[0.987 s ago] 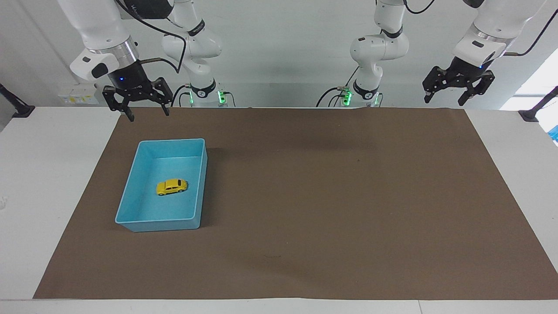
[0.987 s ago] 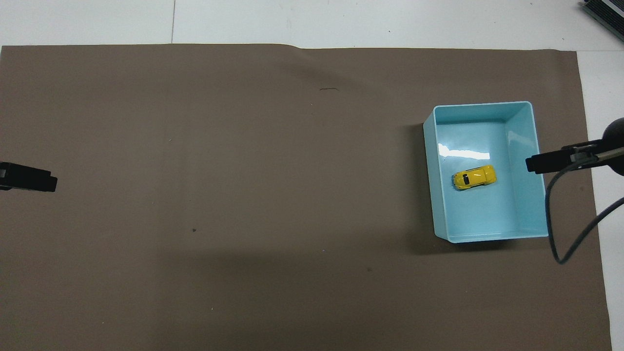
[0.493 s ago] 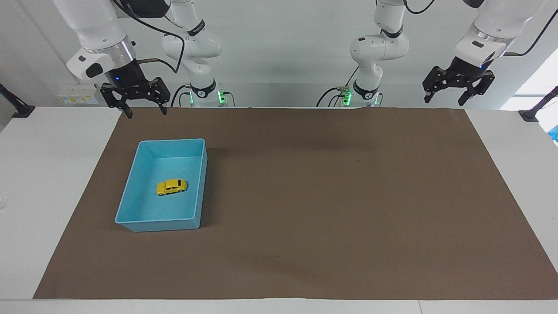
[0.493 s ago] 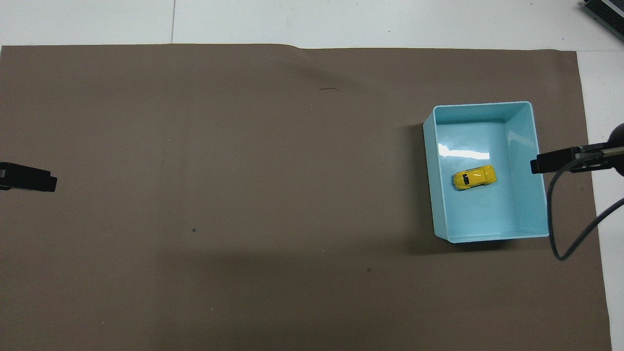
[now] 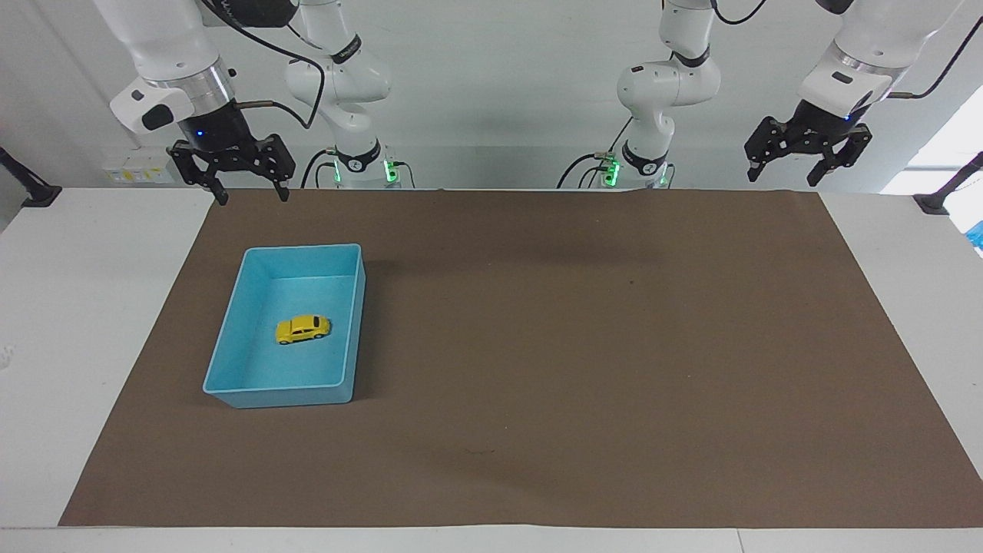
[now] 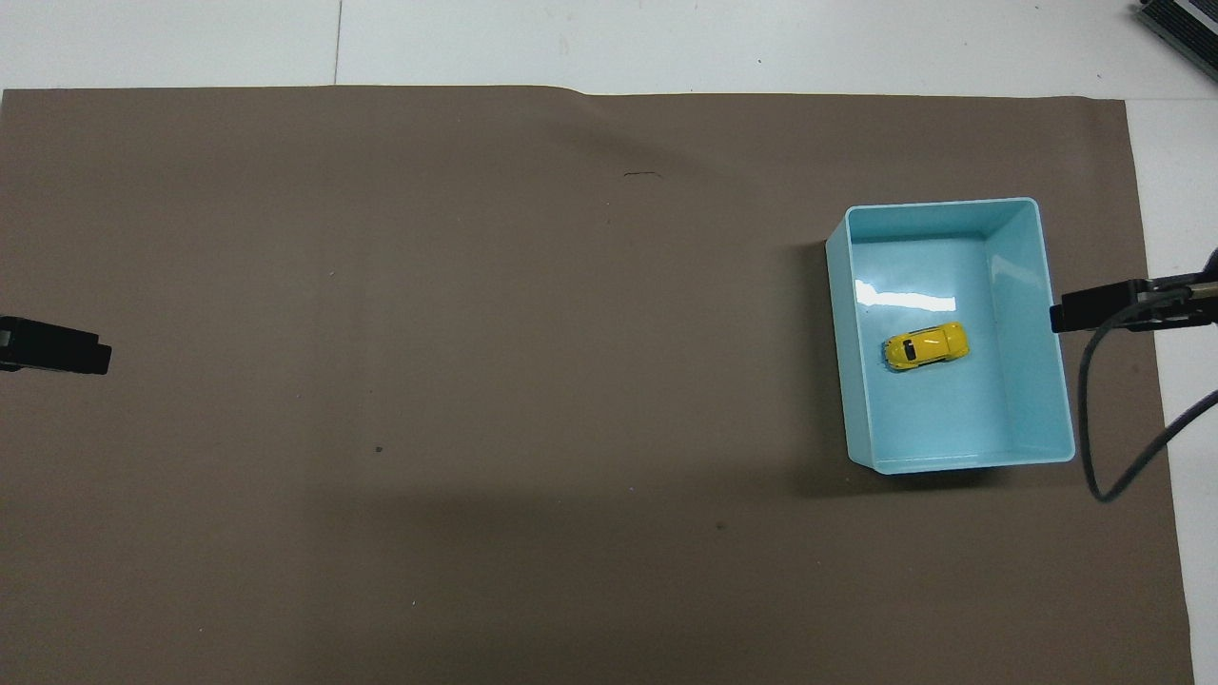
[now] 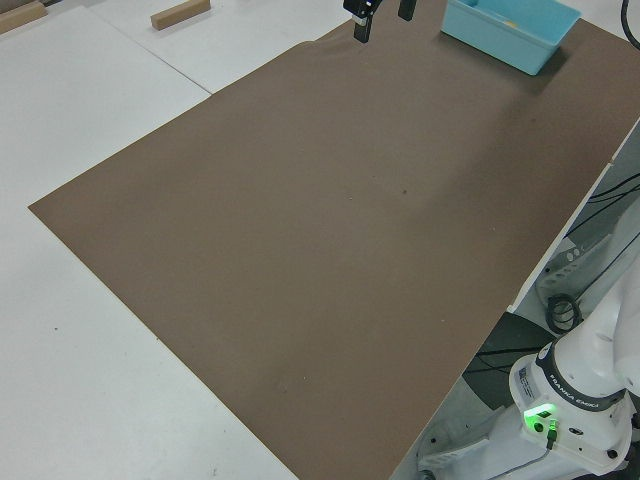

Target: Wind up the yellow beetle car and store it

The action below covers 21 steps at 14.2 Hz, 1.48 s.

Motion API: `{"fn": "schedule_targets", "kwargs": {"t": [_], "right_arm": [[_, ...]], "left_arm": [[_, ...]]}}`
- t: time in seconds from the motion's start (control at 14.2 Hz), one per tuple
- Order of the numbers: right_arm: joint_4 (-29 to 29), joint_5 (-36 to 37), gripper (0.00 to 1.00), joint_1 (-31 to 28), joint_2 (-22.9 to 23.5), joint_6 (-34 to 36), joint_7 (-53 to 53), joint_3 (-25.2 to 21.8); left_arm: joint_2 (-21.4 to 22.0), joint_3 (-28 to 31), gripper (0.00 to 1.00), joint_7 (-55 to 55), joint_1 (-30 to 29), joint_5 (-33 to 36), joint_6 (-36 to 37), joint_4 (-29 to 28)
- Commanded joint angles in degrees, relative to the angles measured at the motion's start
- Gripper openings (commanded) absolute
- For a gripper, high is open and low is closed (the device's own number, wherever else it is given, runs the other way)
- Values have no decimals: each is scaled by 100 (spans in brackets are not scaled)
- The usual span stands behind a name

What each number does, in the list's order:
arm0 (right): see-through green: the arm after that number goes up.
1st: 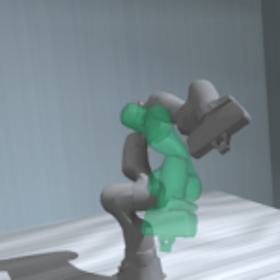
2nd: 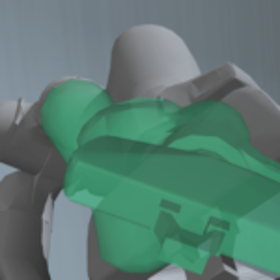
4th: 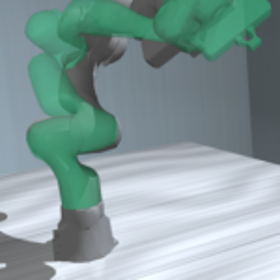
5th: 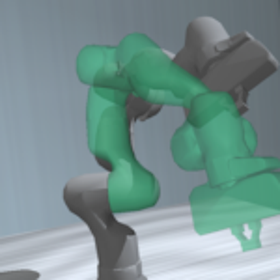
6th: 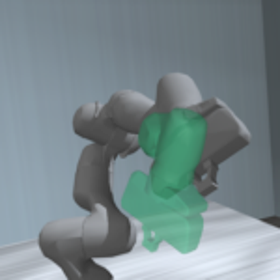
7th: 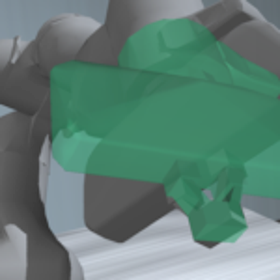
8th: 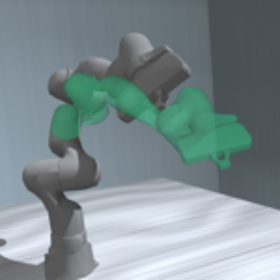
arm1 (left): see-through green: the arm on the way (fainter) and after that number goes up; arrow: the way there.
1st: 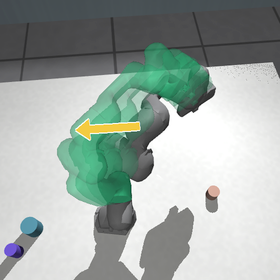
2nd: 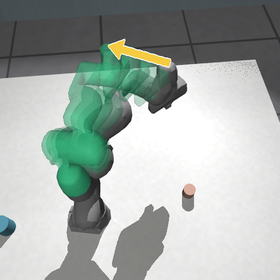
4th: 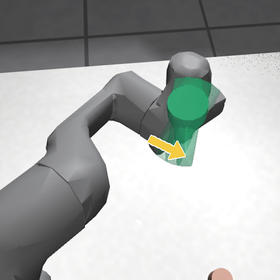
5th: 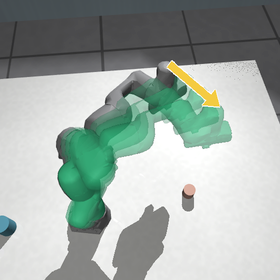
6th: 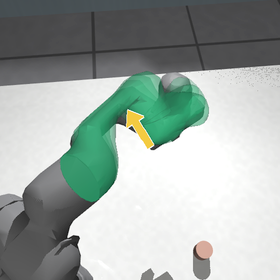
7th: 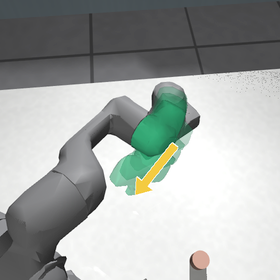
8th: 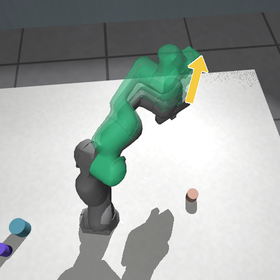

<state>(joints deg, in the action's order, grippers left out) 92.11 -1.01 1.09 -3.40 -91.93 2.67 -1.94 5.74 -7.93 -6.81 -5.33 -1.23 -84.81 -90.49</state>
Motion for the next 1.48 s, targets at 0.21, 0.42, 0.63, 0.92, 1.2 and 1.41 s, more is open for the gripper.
{"fn": "schedule_targets", "kwargs": {"t": [0.21, 0.42, 0.63, 0.92, 1.2, 1.41], "right_arm": [[-272, 109, 100, -30, 59, 342, -724, 88], [-272, 101, 100, -30, 59, 351, -715, 79], [-281, 66, 100, -30, 59, 342, -715, 79], [-290, 74, 100, -30, 59, 315, -671, 88], [-290, 74, 100, -30, 59, 307, -671, 88], [-290, -31, 100, -30, 59, 245, -663, 44]], "left_arm": [[85, -86, 100, 4, -108, 44, -71, -91], [85, -86, 100, 4, -108, 44, -71, -91], [85, -86, 100, 4, -108, 44, -71, -91], [85, -86, 100, 4, -108, 44, -71, -91], [77, -86, 100, 4, -108, 53, -71, -91], [85, -86, 100, 4, -108, 44, -71, -91]]}}
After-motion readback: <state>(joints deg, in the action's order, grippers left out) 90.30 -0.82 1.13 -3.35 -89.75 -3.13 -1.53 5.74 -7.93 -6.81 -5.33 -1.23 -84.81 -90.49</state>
